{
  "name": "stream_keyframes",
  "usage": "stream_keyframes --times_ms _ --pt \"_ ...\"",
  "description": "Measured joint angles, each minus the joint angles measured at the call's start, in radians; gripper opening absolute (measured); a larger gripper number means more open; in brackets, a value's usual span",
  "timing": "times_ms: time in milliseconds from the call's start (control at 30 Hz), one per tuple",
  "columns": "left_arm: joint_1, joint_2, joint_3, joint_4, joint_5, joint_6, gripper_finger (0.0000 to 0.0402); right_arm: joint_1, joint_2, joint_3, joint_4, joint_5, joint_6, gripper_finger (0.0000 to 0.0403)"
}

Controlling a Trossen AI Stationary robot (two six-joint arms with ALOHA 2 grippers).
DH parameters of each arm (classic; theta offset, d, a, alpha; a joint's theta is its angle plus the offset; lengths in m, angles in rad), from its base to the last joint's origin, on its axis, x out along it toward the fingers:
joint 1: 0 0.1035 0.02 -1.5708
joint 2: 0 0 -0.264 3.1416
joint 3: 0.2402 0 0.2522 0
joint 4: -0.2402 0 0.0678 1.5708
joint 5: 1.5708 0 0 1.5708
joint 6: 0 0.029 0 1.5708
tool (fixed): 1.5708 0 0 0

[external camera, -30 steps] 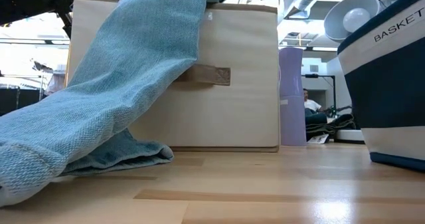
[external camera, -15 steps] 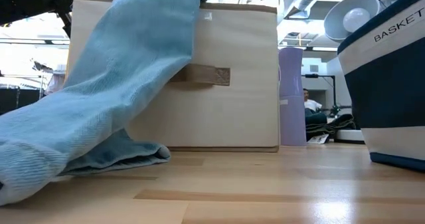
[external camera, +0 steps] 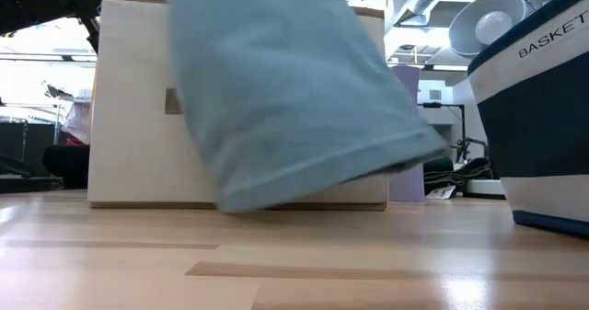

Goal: Sort clothes
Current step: Put the blue pants into the laundry organizer

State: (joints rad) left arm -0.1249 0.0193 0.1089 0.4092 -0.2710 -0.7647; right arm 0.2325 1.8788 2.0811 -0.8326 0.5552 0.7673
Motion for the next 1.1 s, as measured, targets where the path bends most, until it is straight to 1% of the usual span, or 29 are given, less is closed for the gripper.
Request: stream_keyframes --times_ms 167,367,467,600,867,1100 --pt "0.000 0.000 0.000 -0.004 0.000 0.000 0.0011 -0.083 -0.048 0.000 0.103 0.020 -0.115 0.0005" --pt "0.000 0.000 0.000 -0.007 0.000 0.000 0.0011 -0.166 -0.080 0.000 0.361 0.020 -0.204 0.0004" --pt "0.000 0.000 0.000 -0.007 0.000 0.000 0.0011 -0.196 -0.087 0.002 0.441 0.023 -0.240 0.0004" --pt "0.000 0.000 0.000 -0.002 0.000 -0.006 0.0011 -0.237 -0.087 0.002 0.470 0.023 -0.339 0.0004" --pt "0.000 0.000 0.000 -0.001 0.000 -0.007 0.0011 -0.326 -0.087 0.002 0.474 0.023 -0.521 0.0004" --pt "0.000 0.000 0.000 -0.001 0.000 -0.004 0.0011 -0.367 -0.087 0.002 0.447 0.023 -0.668 0.0004"
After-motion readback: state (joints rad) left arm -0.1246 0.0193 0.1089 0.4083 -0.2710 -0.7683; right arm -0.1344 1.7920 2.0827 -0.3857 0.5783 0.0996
